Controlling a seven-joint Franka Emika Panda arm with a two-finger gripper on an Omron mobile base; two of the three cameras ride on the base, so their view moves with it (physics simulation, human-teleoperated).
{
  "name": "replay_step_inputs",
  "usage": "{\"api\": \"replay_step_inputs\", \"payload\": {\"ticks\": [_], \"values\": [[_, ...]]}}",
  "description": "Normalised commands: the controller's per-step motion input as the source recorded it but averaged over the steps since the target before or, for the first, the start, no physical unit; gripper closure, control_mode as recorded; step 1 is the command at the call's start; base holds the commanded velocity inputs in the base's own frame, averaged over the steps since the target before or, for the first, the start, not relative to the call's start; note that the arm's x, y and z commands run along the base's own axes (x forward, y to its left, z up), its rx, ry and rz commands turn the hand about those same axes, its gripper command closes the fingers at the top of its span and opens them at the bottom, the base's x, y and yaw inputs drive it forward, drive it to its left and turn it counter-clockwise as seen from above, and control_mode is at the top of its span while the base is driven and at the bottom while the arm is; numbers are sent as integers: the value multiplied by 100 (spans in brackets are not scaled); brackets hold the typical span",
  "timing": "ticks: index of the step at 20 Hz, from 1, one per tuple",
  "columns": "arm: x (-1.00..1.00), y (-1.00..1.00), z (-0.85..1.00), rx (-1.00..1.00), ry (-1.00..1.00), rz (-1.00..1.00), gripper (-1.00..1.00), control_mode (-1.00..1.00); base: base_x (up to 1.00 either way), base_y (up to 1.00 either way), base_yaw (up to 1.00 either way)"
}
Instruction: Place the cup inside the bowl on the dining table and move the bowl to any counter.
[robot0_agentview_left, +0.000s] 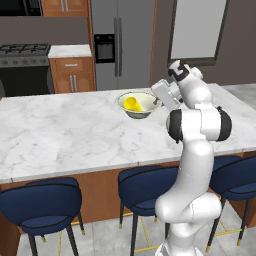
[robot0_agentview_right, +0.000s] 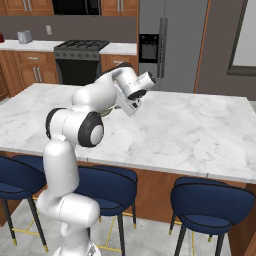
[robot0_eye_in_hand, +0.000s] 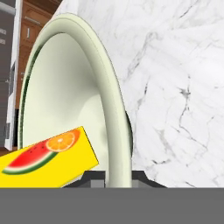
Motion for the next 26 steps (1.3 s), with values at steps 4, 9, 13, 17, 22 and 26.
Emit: {"api": "replay_step_inputs", "payload": {"ticks": [4,9,13,17,22,26], "values": [[-3,0,0,0,0,0,100,-100,0,0,0],[-24,0,0,0,0,0,100,-100,0,0,0],[-36,0,0,0,0,0,100,-100,0,0,0],[-36,0,0,0,0,0,100,-100,0,0,0],[-29,0,0,0,0,0,100,-100,0,0,0],[-34,-1,2,0,0,0,100,-100,0,0,0]]}}
